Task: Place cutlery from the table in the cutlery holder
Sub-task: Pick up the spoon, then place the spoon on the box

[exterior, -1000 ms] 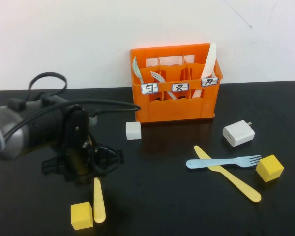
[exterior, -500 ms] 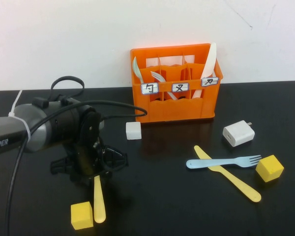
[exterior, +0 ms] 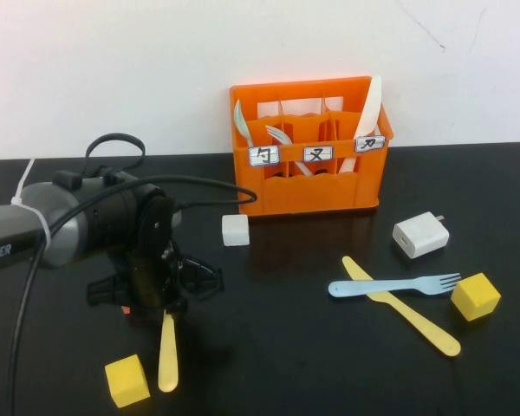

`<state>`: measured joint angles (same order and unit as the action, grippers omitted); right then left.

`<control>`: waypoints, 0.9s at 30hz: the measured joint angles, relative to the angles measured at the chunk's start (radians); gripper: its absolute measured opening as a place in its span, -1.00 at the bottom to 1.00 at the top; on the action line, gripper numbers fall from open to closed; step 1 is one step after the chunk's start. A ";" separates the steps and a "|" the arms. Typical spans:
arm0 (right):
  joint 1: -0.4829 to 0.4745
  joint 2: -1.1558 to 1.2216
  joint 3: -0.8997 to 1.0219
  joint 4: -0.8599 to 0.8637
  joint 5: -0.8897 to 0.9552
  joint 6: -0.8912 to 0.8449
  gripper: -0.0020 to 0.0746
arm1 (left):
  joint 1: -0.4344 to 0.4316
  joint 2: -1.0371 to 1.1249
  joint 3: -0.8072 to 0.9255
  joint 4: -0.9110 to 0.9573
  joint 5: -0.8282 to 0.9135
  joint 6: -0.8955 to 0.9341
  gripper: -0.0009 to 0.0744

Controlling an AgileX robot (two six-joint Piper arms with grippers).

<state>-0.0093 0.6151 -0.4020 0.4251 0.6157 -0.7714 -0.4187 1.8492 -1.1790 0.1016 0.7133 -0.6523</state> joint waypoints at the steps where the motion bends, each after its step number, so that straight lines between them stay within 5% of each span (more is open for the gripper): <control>1: 0.000 0.000 0.000 0.000 -0.001 0.000 -0.95 | 0.000 -0.005 -0.002 -0.001 0.000 0.000 -0.71; 12: 0.000 0.000 0.000 0.001 -0.008 -0.005 -0.95 | -0.001 -0.246 -0.126 0.006 -0.083 0.015 -0.71; 27: 0.000 0.000 0.000 0.013 -0.028 -0.035 -0.95 | -0.007 -0.257 -0.170 0.010 -0.737 0.106 -0.71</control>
<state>-0.0093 0.6151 -0.4020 0.4385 0.5873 -0.8064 -0.4259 1.5917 -1.3486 0.1112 -0.0232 -0.5464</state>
